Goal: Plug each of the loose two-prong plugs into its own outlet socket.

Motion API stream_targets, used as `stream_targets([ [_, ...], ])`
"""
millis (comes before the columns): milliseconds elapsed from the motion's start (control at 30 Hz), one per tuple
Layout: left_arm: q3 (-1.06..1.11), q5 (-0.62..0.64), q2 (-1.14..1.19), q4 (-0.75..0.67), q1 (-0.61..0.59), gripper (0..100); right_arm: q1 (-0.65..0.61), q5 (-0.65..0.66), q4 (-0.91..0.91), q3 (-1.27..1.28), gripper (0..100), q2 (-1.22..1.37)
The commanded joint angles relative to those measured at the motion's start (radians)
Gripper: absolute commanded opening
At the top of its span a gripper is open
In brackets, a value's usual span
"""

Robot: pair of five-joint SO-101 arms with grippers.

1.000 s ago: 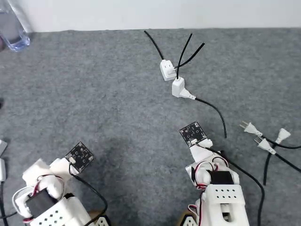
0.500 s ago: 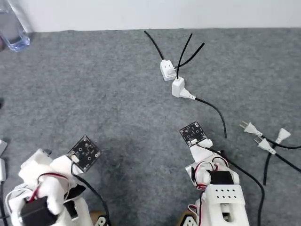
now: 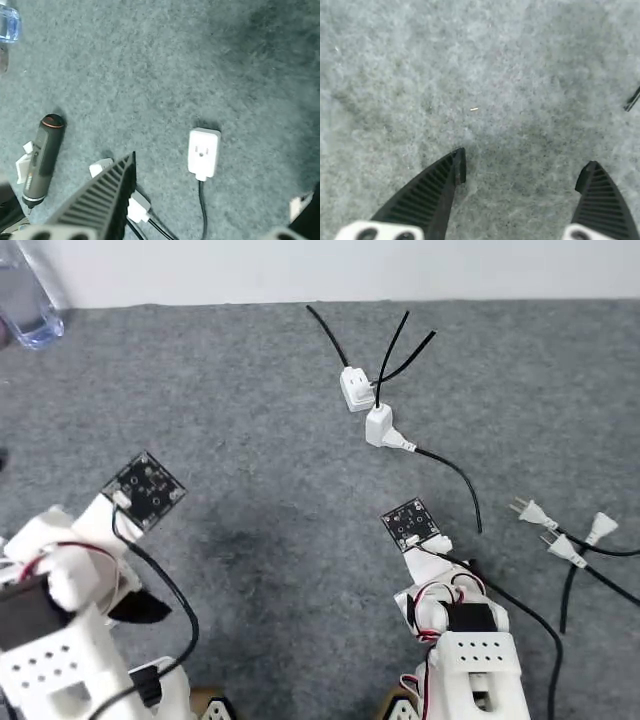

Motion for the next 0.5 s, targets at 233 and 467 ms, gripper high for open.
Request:
stream_targets([
  [233,-0.012,0.012,0.29,-0.186,-0.034,49,0.004,-0.008,-0.016,-0.006,33.9,-0.01],
  [467,0.125,0.003,0.45,-0.358,-0.137,49,0.004,-0.008,-0.016,-0.006,33.9,-0.01],
])
